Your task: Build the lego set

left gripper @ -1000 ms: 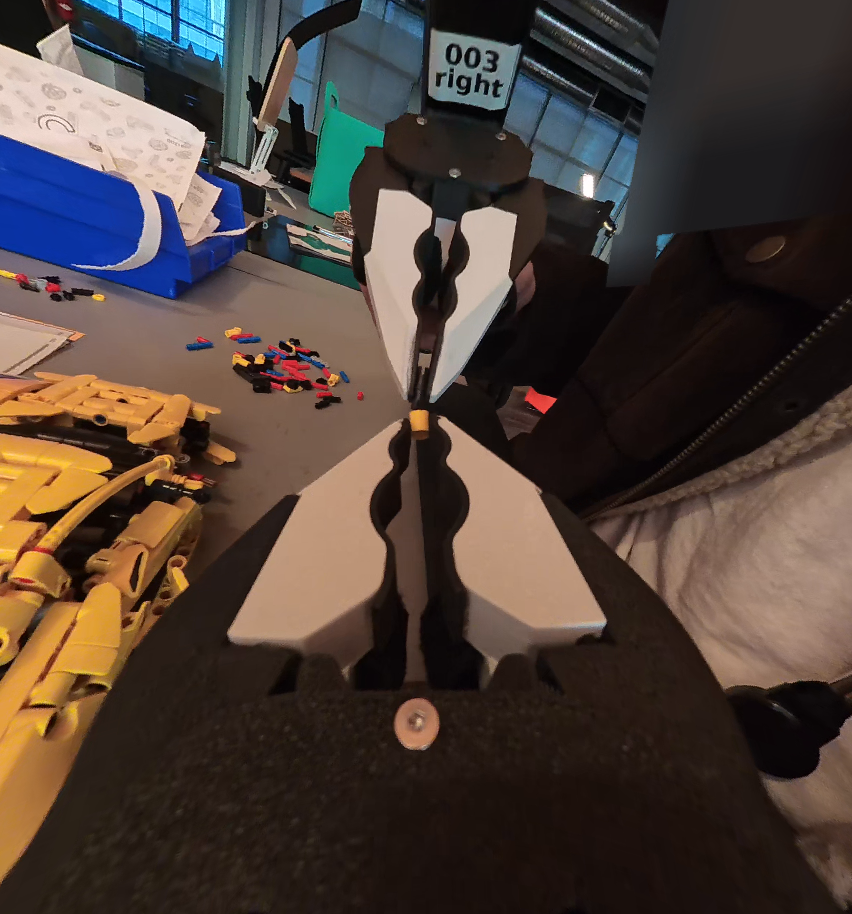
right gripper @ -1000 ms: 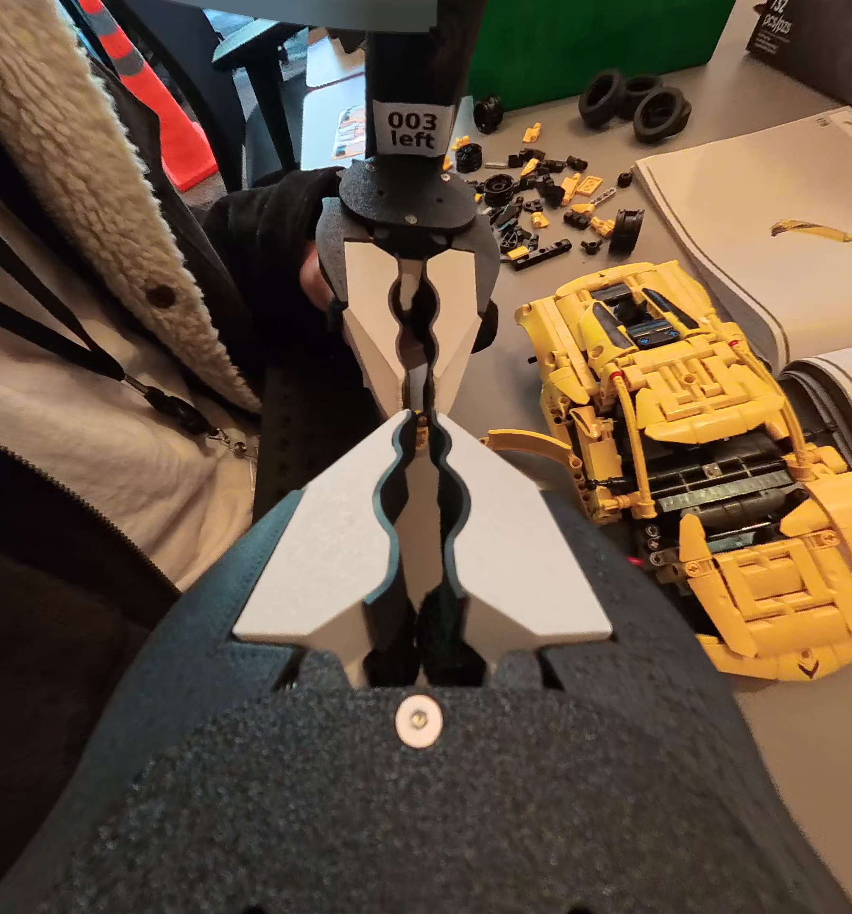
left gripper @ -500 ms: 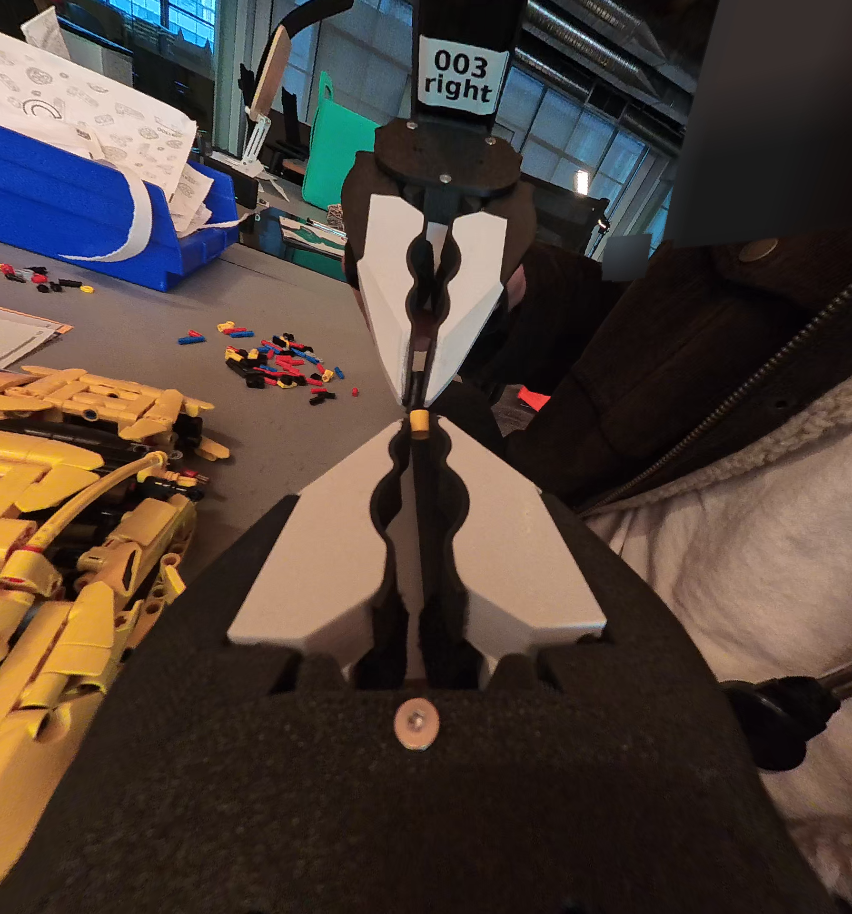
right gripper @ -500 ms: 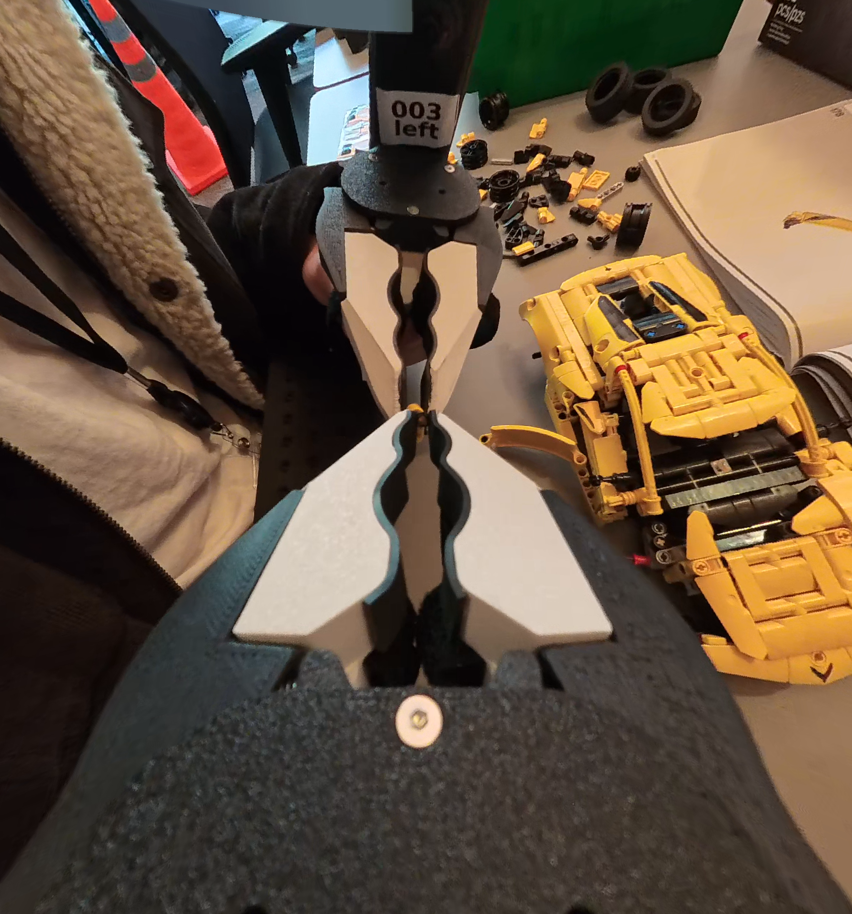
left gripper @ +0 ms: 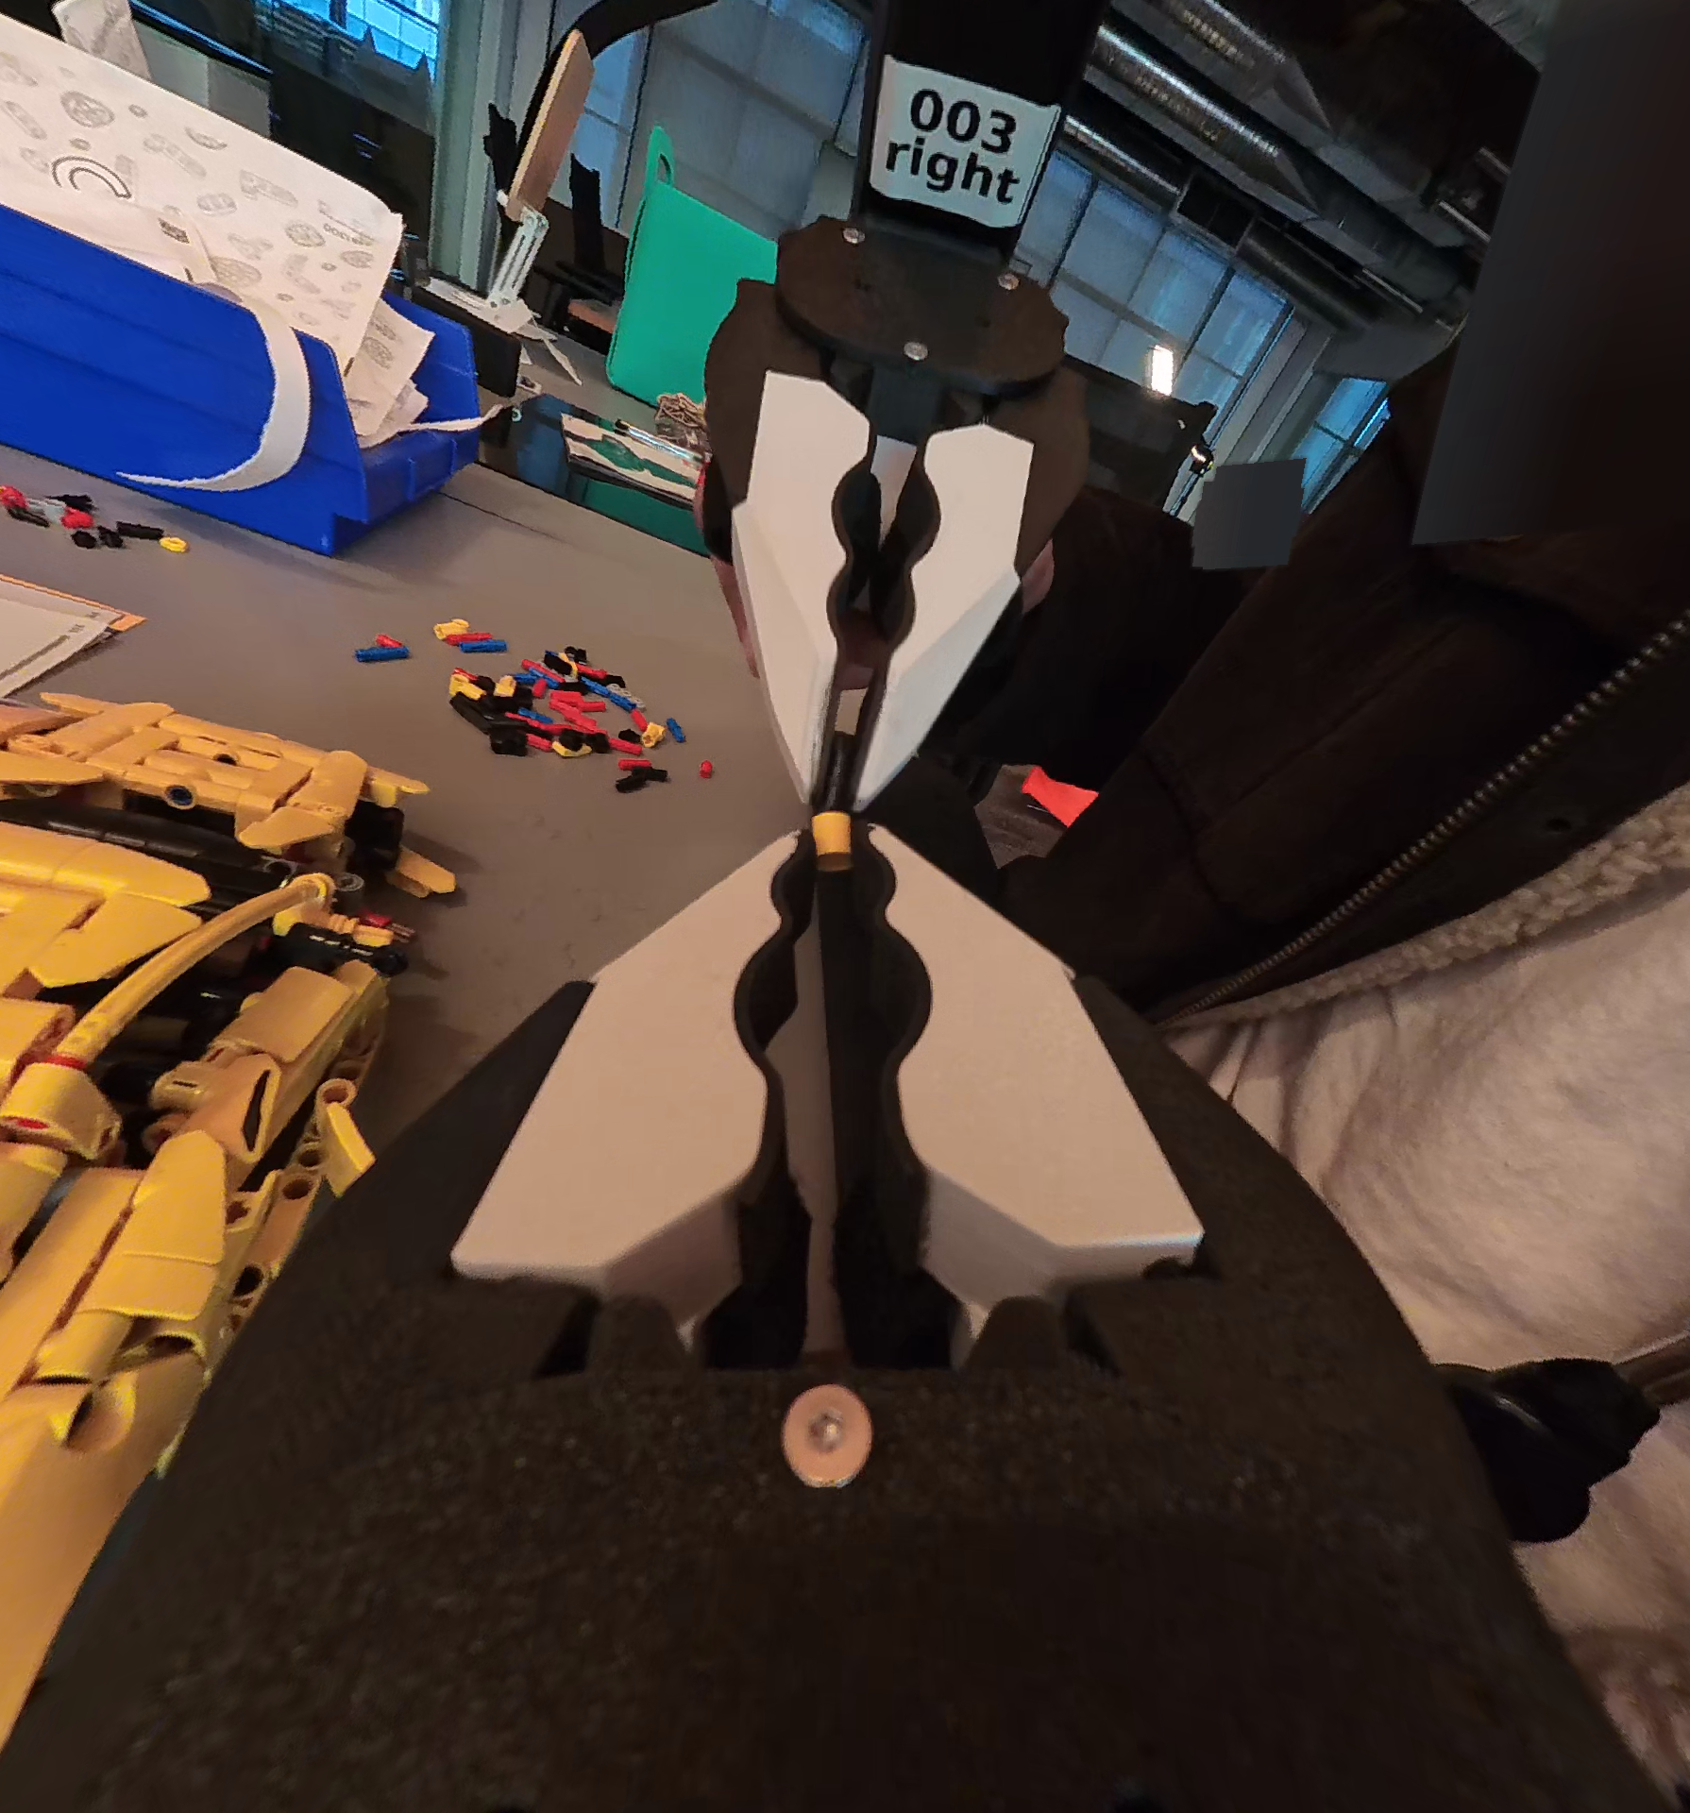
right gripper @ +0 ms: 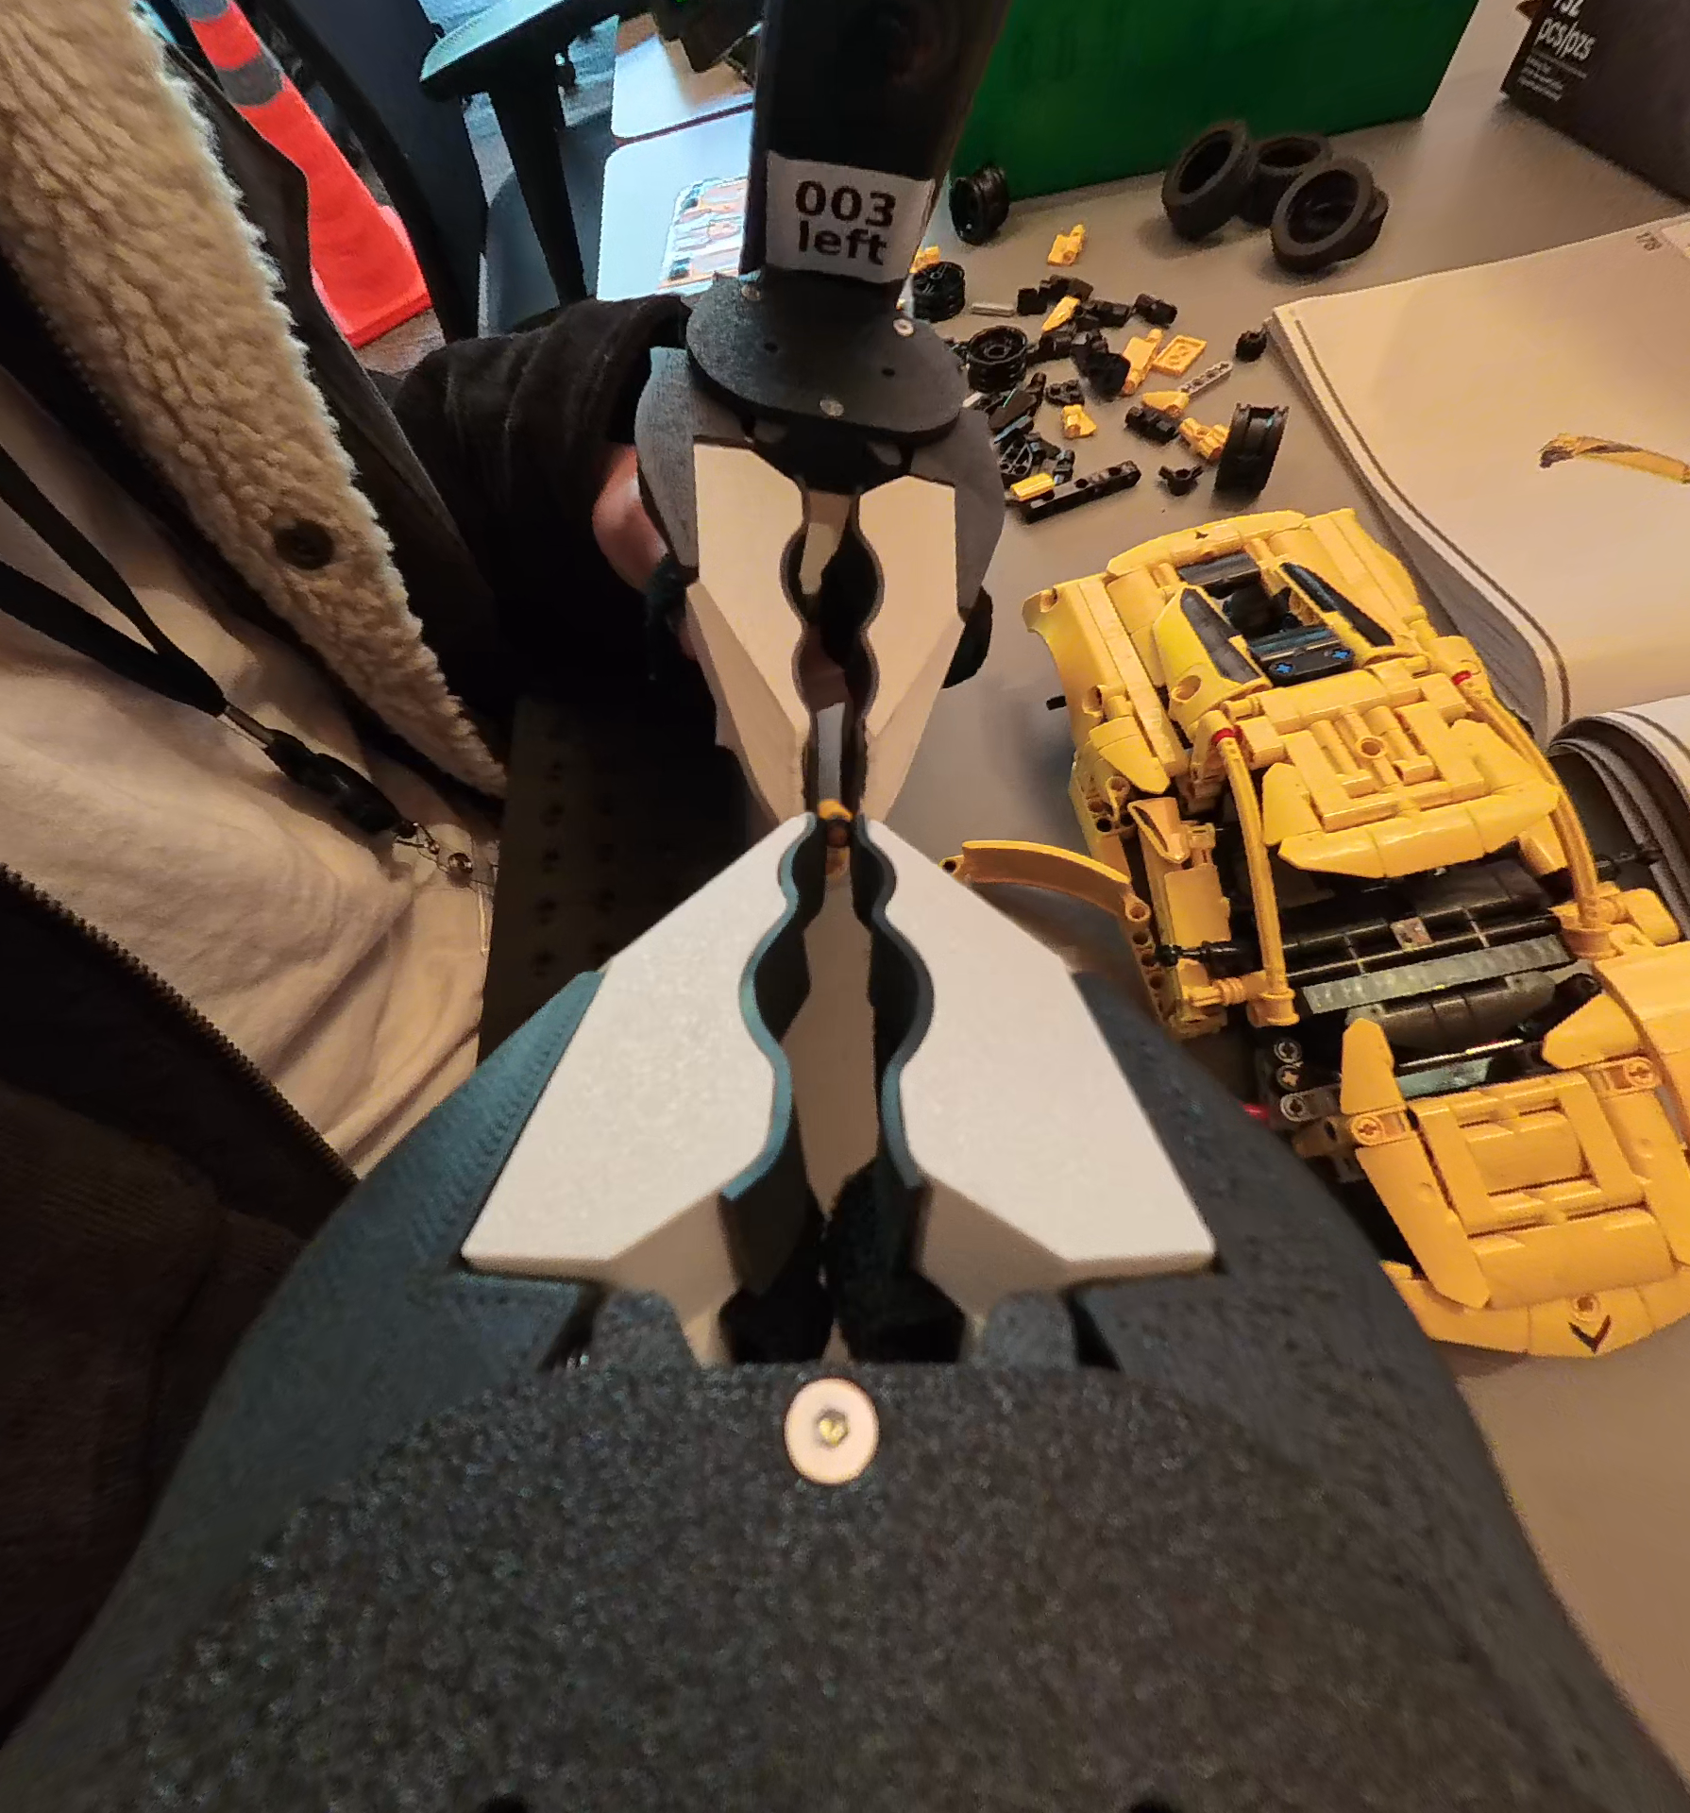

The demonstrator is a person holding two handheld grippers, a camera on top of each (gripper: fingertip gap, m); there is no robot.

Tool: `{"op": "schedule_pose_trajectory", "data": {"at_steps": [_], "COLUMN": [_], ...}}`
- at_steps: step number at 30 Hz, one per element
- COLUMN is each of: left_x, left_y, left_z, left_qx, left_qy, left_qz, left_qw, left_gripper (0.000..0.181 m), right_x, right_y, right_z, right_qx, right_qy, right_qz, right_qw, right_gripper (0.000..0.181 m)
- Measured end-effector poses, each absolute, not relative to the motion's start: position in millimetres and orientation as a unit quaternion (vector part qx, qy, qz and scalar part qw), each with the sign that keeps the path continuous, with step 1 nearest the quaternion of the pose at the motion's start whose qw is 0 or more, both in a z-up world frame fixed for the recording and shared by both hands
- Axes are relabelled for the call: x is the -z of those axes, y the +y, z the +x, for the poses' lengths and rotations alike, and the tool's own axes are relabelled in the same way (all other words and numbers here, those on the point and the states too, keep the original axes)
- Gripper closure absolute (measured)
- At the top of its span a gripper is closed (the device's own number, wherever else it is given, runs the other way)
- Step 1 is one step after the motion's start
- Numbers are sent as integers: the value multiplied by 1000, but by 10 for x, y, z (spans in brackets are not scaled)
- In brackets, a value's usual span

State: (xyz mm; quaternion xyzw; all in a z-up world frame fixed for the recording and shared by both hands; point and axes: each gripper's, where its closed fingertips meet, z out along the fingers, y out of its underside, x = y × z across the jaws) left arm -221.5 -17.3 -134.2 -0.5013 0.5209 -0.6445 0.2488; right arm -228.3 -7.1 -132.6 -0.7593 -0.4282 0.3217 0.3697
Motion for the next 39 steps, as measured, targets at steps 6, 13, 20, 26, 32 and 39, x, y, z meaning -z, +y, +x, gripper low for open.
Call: {"op": "schedule_pose_trajectory", "data": {"at_steps": [6,13,20,26,32,39], "left_x": [1358,1390,1414,1505,1576,1466], "left_y": [-178,-149,-189,-236,-213,-117], "left_z": [-2213,-2191,-2192,-2165,-2156,-2153], "left_qx": [639,595,589,566,542,593], "left_qy": [526,550,562,585,597,545], "left_qz": [-503,-511,-508,-511,-521,-528], "left_qw": [248,287,281,276,280,270], "left_gripper": [175,175,175,175,175,175], "right_x": [1342,1373,1393,1488,1571,1448], "right_y": [-79,-65,-105,-149,-130,-14], "right_z": [-2287,-2271,-2278,-2257,-2269,-2267], "right_qx": [-329,-392,-431,-324,-399,-352], "right_qy": [-425,-381,-367,-463,-401,-398], "right_qz": [-760,-768,-760,-769,-776,-783], "right_qw": [365,335,321,298,278,323], "right_gripper": [178,178,178,178,178,178]}}
